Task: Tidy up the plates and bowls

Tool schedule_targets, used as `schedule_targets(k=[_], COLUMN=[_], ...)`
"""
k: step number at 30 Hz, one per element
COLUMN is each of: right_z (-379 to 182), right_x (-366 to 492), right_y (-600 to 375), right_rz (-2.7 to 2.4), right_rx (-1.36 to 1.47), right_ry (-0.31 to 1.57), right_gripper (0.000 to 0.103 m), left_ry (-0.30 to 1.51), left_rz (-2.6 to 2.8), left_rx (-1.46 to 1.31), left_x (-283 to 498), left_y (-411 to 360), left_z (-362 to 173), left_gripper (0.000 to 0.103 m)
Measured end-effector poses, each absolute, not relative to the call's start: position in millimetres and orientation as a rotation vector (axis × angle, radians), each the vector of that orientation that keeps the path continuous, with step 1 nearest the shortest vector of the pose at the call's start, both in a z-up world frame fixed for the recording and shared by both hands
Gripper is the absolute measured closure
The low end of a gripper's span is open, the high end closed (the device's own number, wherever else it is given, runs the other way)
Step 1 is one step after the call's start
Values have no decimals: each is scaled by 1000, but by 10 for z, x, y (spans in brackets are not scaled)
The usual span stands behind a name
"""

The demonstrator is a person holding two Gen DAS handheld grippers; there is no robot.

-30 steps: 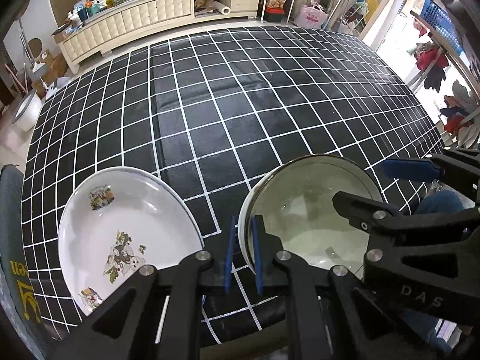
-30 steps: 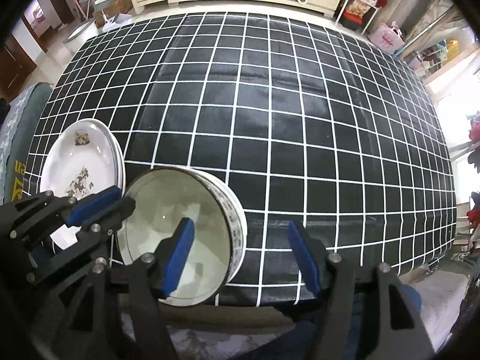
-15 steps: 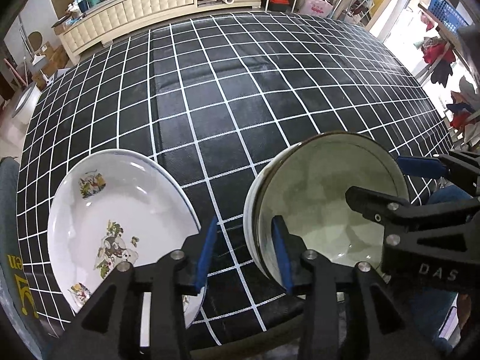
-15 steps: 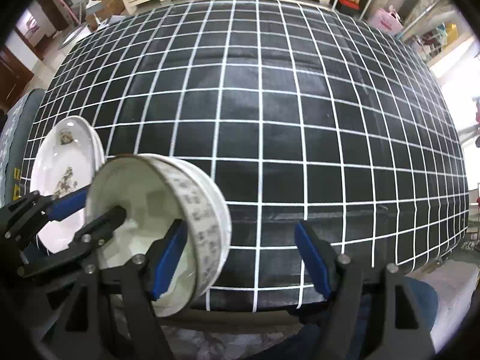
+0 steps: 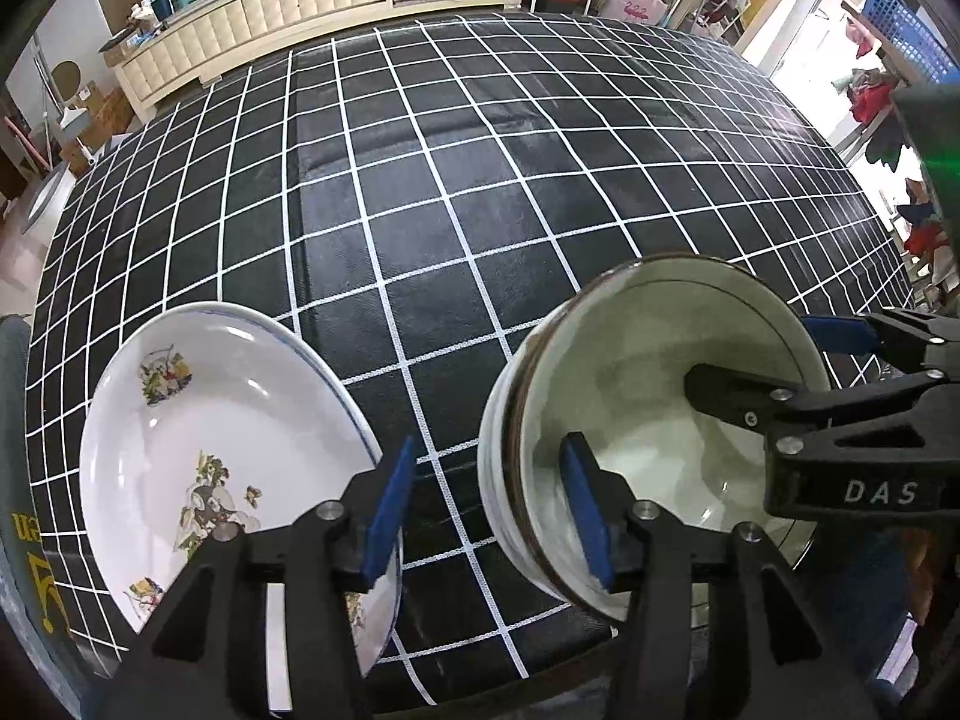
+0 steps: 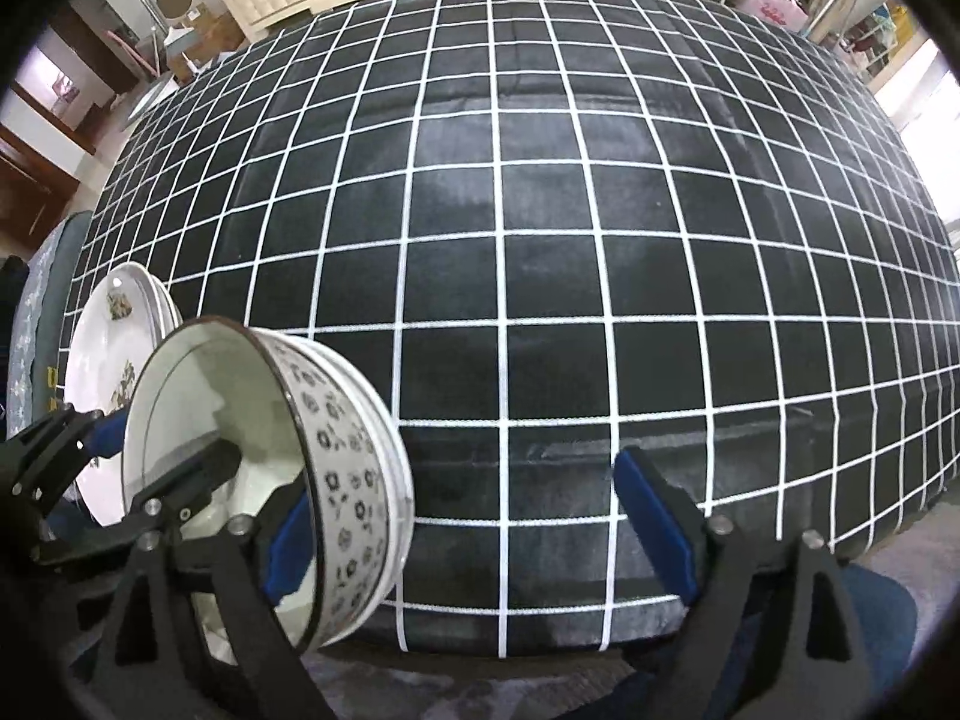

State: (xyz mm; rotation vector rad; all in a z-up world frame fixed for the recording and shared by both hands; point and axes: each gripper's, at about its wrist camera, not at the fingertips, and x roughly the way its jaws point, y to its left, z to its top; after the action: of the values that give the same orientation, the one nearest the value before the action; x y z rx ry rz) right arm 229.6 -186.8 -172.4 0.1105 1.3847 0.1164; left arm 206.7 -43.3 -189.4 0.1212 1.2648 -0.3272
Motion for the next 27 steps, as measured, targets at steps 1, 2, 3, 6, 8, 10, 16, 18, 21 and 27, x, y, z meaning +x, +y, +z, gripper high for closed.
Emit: schedule_targets(k=[1,2,3,6,8,10,16,18,21,27], right_z=[-1702,-1702,-1696,-1686,-1698,-1696,-1672,-1682,-1681,-1750], right_x=[2284,2281,2270,2196,2172,2150,2066,2055,2036,2006], right_y=[-1839,-1832,-1819,-1819,-1850,-1874,-1997,-2026,-2056,-2215], right_rz=[115,114,116,130,131,128,138,143,148,171], right_rx=[115,111,100,95,116,124,138,153,170,245], right_ry=[1387,1388,1386,1381,1385,1392,1394,1393,1391,1385], right_gripper=[11,11,11,11,11,10,10,10,10,5], left_ry=[1266,1265,1263,1259,1254,1250,1253,1254,1252,1249], left_rz=[-327,-328,-329,-332,-327,-325,-322,-322,-324,-320], left_rx=[124,126,128,129,136,142,151,151,158,158], left_x=[2076,2079,2085,2099,2081,2069,2065,2055,2050,2039], left_y=[-444,-455,-467,-478,-494,-497,-531,-531,-537,-539], left_z=[-1907,-1898,-1901,-1910,-1895,-1891,-1871,-1868,-1875,-1879], left_gripper=[56,56,56,56,52,52,52,52,52,52])
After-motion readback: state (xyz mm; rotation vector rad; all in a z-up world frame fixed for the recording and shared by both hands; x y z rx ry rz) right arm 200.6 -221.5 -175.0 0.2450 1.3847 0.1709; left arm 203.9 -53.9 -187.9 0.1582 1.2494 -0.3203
